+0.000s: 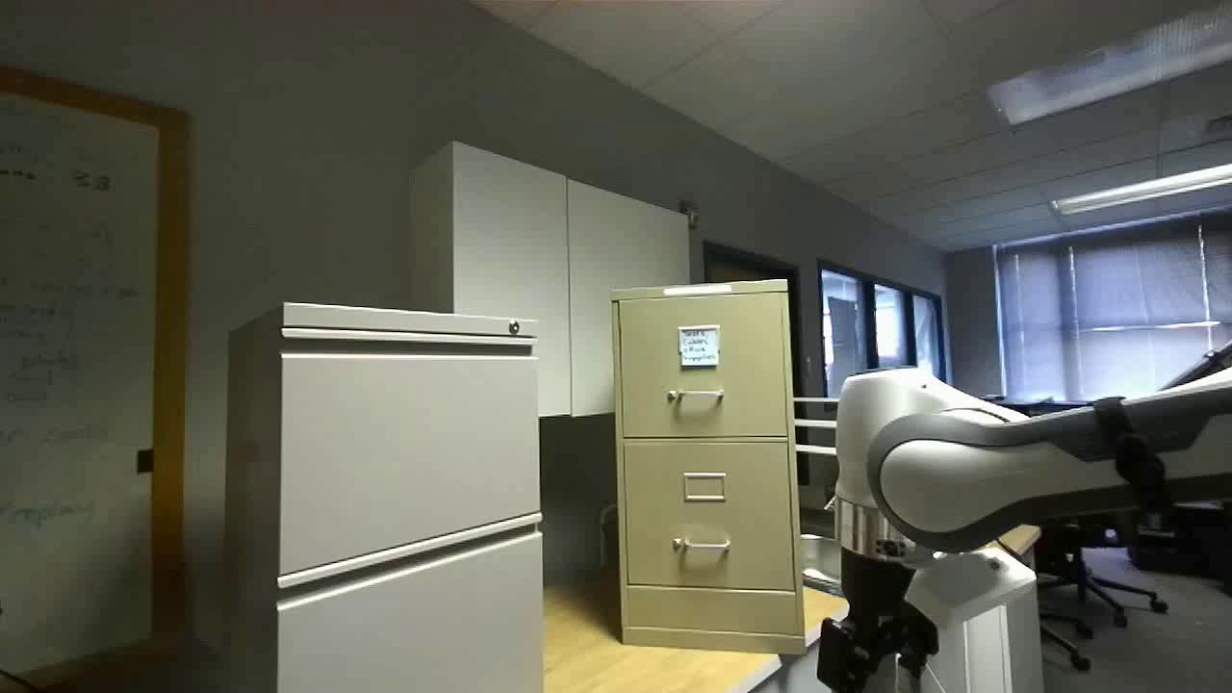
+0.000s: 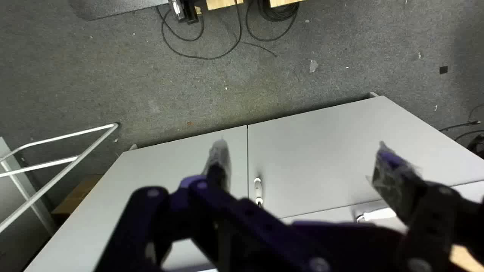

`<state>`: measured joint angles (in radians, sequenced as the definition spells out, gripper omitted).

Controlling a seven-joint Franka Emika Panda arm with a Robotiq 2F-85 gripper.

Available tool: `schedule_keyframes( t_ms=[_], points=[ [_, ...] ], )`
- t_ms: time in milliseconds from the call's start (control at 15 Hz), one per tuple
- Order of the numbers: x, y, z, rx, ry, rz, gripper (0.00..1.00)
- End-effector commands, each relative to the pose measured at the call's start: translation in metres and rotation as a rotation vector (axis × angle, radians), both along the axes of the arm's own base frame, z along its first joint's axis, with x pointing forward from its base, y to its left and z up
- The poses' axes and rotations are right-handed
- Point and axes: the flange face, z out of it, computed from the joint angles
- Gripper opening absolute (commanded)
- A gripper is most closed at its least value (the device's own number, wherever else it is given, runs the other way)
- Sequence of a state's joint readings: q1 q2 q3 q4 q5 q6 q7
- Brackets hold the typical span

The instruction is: Open the bottom drawer of the file cabinet on the right

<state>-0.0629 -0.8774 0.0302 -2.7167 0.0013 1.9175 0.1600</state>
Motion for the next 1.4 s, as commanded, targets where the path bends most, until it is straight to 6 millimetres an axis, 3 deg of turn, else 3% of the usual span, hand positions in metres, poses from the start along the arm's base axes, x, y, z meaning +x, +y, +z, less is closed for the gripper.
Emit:
schedule_keyframes(
  t_ms=[0, 600, 733, 867, 1133, 1333],
  points=[
    [0.0, 0.0, 0.001, 0.0, 0.0, 0.0, 1.0],
    [0.0, 0.0, 0.001, 0.0, 0.0, 0.0, 1.0],
    [0.009, 0.004, -0.001, 0.036, -0.021, -0.017, 1.0],
    [0.03, 0.004, 0.001, 0.071, -0.072, -0.048, 1.0],
    [0.091, -0.007, 0.008, 0.154, -0.247, -0.169, 1.0],
    [0.143, -0.031, 0.012, 0.163, -0.37, -0.298, 1.0]
  ],
)
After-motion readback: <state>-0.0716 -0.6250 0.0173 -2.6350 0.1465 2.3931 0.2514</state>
